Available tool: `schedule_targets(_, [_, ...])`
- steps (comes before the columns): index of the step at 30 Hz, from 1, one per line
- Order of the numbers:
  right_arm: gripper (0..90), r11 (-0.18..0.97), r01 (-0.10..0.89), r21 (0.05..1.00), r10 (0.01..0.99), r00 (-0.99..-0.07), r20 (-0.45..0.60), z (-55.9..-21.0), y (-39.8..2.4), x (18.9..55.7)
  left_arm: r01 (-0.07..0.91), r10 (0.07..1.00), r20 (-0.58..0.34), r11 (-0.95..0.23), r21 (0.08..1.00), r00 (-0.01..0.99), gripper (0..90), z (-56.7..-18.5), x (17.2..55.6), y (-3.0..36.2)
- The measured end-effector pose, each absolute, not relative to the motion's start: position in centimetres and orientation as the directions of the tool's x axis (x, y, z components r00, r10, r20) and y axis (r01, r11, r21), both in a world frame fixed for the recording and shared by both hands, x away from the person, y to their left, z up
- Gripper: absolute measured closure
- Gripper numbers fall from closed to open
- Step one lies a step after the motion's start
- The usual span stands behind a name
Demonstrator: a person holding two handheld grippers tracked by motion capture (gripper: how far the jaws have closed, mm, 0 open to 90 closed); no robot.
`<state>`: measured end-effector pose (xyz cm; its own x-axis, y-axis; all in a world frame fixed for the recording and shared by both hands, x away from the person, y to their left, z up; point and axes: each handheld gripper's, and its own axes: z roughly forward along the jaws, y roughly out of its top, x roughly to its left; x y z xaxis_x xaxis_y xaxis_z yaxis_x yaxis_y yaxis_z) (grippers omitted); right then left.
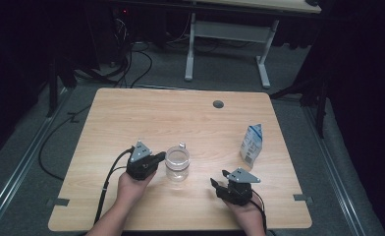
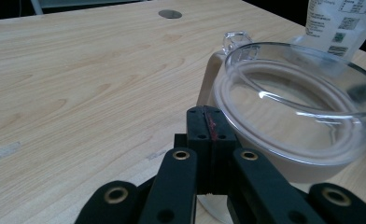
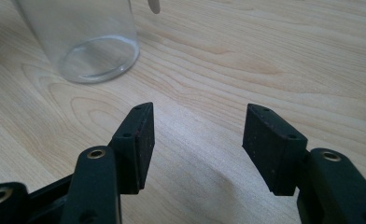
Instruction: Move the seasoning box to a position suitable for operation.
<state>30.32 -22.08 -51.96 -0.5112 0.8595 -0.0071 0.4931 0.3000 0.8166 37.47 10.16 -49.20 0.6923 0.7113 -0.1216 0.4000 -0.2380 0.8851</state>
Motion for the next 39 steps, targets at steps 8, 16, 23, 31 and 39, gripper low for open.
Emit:
schedule_targets(8, [43.5,0.304,0.49,0.817,0.858,-0.514,-0.011,-52.0,-22.0,30.3,0.384,0.693,-0.114,-0.248,0.89,0.712,90.0,-49.3,35.8,9.9])
schedule_targets(16, [43.1,0.303,0.491,0.817,0.859,-0.512,-0.011,-52.0,-22.0,30.3,0.371,0.666,-0.113,-0.258,0.892,0.737,90.0,-49.1,34.2,9.2])
schedule_targets(23, [43.0,0.312,0.488,0.815,0.857,-0.515,-0.02,-52.0,-22.0,30.3,0.355,0.648,-0.11,-0.26,0.898,0.754,90.0,-48.8,33.3,8.6])
schedule_targets(31, [43.3,0.302,0.485,0.82,0.859,-0.513,-0.013,-51.9,-22.0,30.3,0.351,0.626,-0.119,-0.261,0.899,0.77,90.0,-48.9,32.7,7.9])
schedule_targets(39, [44.2,0.302,0.485,0.821,0.858,-0.513,-0.013,-51.8,-22.0,30.2,0.34,0.595,-0.122,-0.27,0.901,0.795,90.0,-49.0,32.0,6.5])
